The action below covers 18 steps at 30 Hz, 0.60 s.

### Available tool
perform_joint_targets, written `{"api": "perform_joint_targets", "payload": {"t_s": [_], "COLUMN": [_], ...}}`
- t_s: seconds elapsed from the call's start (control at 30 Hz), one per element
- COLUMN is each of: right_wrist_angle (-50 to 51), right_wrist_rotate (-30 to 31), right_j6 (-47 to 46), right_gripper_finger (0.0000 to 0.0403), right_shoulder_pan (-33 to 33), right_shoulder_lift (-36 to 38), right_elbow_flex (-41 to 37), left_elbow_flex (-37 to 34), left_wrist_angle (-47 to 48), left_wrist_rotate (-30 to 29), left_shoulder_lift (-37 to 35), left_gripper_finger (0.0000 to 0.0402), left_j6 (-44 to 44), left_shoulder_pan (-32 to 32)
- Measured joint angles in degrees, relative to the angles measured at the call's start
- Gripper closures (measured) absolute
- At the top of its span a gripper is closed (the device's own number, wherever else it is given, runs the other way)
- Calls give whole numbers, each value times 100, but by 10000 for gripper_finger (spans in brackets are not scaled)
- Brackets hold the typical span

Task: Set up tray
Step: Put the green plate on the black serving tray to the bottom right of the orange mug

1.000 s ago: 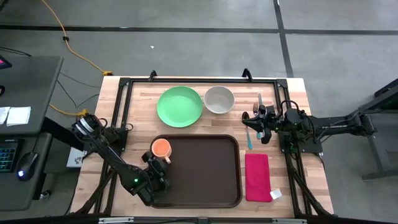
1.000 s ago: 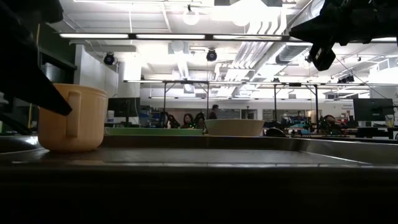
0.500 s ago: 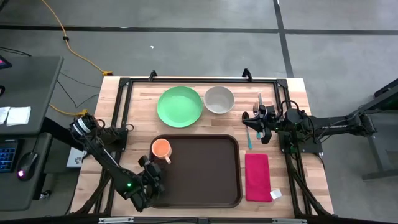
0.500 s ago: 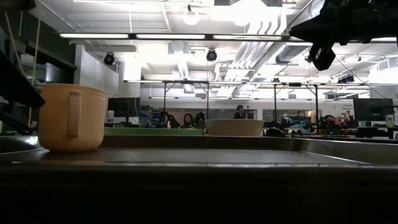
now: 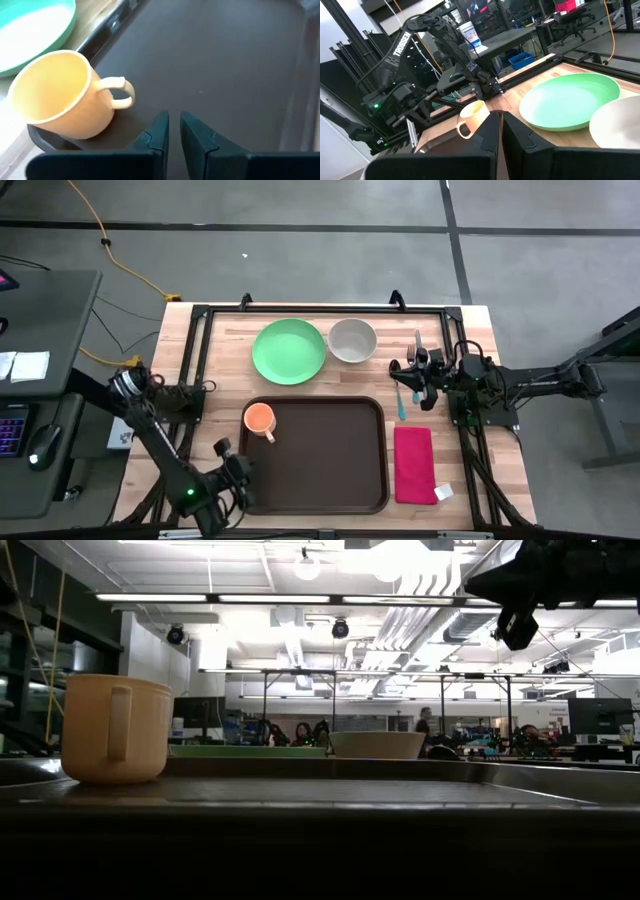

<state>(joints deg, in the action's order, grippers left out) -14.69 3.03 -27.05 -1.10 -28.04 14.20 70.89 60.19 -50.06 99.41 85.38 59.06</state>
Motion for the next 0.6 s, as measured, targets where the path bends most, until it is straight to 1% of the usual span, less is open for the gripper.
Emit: {"api": "perform_joint_targets", "payload": {"t_s": [0.33, 0.5, 0.6], "right_wrist_angle": [-1, -1, 1], "right_wrist_rotate": [0, 0, 0], "right_j6": [-14, -16, -17], "right_gripper_finger": [402, 402, 402], "right_shoulder_pan": [1, 2, 2], "right_shoulder_lift": [1, 1, -1], "right_elbow_flex": [0, 0, 0], "left_elbow_flex": [520, 613, 617], "left_wrist_angle": [800, 1157, 1333], "left_wrist_rotate": [-174, -278, -437], "left_shoulder_lift": [-2, -2, 0], "left_gripper_finger": [323, 323, 323], "left_j6": [63, 65, 70], "left_shoulder_pan": [311, 359, 418]}}
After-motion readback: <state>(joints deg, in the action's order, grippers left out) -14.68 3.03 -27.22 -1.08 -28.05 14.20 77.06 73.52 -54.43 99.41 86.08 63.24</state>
